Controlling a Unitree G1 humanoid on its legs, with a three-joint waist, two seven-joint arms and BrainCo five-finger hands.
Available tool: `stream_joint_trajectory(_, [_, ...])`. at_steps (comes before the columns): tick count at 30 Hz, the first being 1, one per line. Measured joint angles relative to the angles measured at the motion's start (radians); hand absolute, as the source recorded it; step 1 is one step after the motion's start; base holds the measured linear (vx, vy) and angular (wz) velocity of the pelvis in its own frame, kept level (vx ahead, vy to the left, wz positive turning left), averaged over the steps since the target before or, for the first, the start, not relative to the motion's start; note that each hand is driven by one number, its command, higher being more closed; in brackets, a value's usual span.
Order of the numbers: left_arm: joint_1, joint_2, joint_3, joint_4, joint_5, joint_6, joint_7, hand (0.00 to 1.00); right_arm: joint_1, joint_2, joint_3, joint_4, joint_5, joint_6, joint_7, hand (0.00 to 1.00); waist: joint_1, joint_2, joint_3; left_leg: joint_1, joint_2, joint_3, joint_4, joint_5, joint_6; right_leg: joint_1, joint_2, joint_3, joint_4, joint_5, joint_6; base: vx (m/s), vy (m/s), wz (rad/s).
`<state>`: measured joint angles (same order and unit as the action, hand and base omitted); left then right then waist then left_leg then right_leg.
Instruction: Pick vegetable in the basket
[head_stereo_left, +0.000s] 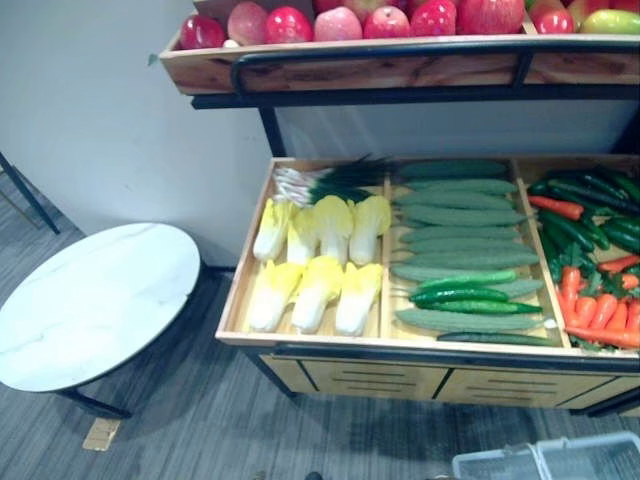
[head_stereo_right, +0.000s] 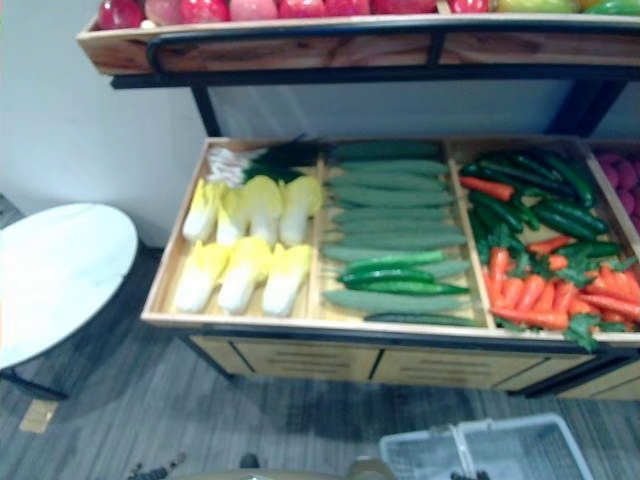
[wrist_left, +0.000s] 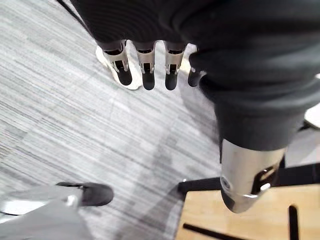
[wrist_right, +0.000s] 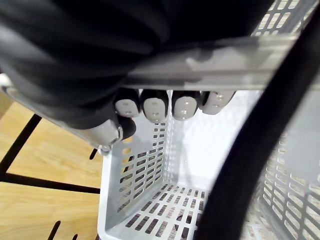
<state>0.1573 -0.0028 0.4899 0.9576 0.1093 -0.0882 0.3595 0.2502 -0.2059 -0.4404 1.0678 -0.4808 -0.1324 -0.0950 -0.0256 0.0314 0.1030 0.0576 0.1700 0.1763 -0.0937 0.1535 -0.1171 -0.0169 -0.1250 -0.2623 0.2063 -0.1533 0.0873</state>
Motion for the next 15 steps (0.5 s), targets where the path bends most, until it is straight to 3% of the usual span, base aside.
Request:
stream_joint_trajectory(2, [0.016,-0.021,-0.003,-0.125,0.002,-0.007,0.038,0.0,0.031,0.022,-0.03,0.0,0.012,0.006,-0.012,1.0,0.002,0.012,-0.009,0.0,0.01,0.021,0.0,-0.046,0.007,0.003,0.0,-0.008,0.005,0.003,0.005,-0.06,0.098,0.1])
stream_joint_trajectory(7, [0.071,-0.028,-0.07,-0.439,0.053,-0.029,0.103,0.0,0.066,0.07,-0.028,-0.039,0.012,0.021,-0.021,1.0,0.005,-0.005,-0.024,0.015,-0.004,0.097,-0.006,-0.073,0.013,0.002,-0.013,0.039,-0.018,0.034,0.022,-0.05,0.083,-0.29])
stream_joint_trajectory(15, [0.064,-0.037,-0.222,-0.749,0.193,-0.033,0.116,0.0,0.093,0.07,0.0,-0.064,0.012,0.023,-0.026,1.0,-0.001,0.0,-0.048,0.054,0.002,0.207,-0.006,-0.099,0.011,-0.014,-0.002,0.109,-0.033,0.055,0.024,0.04,0.026,-0.36])
